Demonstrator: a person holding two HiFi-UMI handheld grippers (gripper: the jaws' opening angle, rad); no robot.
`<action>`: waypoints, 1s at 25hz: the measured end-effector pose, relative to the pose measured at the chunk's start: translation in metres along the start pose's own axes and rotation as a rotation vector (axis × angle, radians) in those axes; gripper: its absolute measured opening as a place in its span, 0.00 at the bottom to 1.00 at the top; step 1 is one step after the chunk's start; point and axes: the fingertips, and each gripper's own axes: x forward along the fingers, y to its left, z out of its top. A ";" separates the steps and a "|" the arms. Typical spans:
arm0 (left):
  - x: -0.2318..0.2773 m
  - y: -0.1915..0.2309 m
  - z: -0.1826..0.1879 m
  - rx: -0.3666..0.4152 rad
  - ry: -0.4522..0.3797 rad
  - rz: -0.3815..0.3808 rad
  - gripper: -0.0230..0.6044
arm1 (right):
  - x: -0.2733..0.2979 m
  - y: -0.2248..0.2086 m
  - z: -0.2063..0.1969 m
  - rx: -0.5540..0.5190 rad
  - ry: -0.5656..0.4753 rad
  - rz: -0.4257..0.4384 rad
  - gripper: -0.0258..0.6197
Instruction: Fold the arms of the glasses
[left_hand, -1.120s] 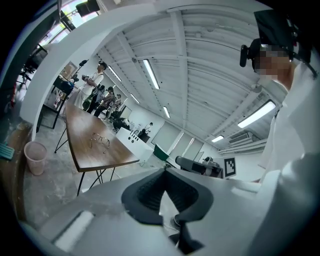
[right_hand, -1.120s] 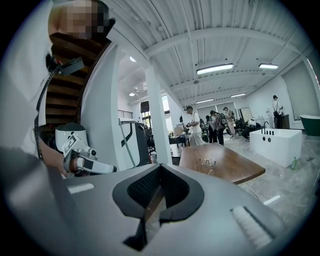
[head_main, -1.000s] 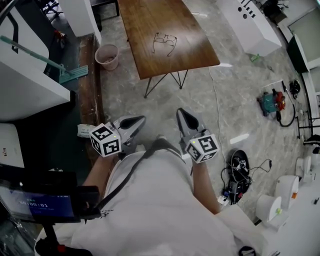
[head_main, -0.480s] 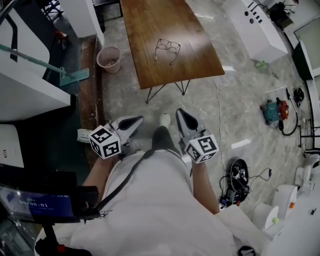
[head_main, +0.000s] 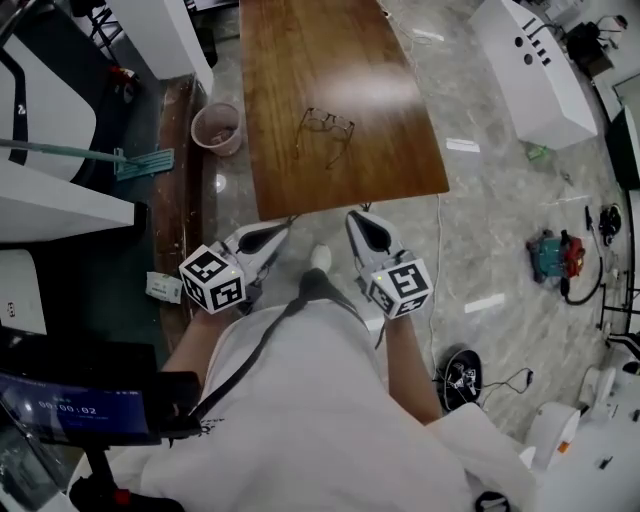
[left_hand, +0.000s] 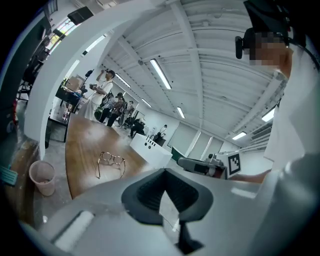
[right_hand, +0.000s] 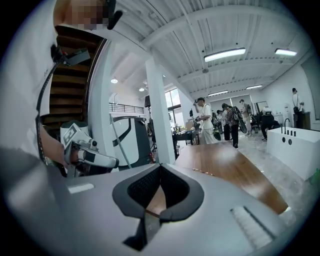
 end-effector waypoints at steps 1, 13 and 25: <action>0.013 0.006 0.006 0.000 -0.003 0.015 0.05 | 0.007 -0.014 0.002 -0.009 0.011 0.015 0.05; 0.140 0.082 0.057 0.009 -0.026 0.184 0.05 | 0.099 -0.136 0.001 -0.128 0.131 0.203 0.05; 0.154 0.131 0.062 -0.029 -0.011 0.302 0.05 | 0.206 -0.201 -0.029 -0.270 0.314 0.232 0.07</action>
